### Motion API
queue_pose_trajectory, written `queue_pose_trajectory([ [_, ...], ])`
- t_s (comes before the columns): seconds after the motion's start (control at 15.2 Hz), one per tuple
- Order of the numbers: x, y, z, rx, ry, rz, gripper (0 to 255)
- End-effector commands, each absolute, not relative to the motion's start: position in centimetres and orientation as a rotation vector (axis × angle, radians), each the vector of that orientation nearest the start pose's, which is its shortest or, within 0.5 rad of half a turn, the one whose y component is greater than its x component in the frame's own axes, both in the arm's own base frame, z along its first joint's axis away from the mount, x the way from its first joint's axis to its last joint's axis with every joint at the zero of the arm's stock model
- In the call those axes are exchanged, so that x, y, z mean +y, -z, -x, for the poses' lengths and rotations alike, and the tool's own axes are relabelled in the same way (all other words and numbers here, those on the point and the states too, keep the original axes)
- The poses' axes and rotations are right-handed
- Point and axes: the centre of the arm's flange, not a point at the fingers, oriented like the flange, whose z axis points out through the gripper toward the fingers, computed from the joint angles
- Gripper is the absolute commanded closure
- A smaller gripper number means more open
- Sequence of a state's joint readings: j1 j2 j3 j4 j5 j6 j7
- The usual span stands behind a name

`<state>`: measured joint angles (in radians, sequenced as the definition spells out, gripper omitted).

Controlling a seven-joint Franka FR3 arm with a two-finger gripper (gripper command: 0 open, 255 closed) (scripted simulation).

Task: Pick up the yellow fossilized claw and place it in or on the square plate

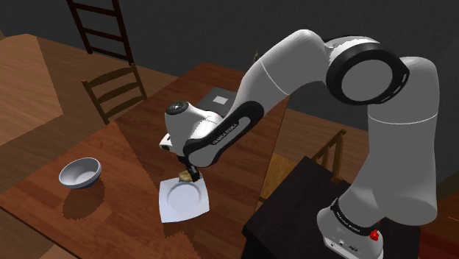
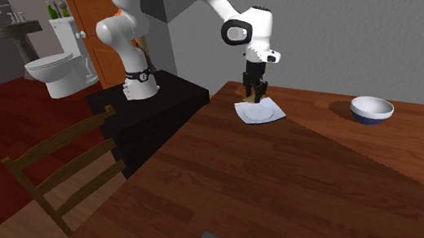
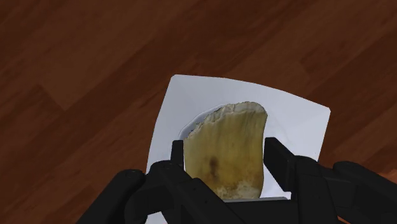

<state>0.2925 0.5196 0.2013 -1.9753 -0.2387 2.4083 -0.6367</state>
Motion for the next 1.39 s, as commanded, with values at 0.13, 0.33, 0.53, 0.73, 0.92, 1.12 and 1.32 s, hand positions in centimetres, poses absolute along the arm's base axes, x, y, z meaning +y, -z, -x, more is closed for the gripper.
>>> queue_pose_trajectory([
  [0.13, 33.3, -20.3, -51.7, -1.916, -0.115, 2.547, 255],
  [0.33, 33.3, -18.8, -51.7, -1.916, -0.115, 2.547, 255],
  [0.53, 33.3, -17.2, -51.7, -1.916, -0.115, 2.547, 255],
  [0.73, 33.3, -15.6, -51.7, -1.916, -0.115, 2.547, 255],
  [0.92, 33.3, -14.0, -51.7, -1.916, -0.115, 2.547, 255],
  [1.12, 33.3, -12.4, -51.7, -1.916, -0.115, 2.547, 255],
  [1.32, 33.3, -12.4, -51.7, -1.916, -0.115, 2.547, 255],
])
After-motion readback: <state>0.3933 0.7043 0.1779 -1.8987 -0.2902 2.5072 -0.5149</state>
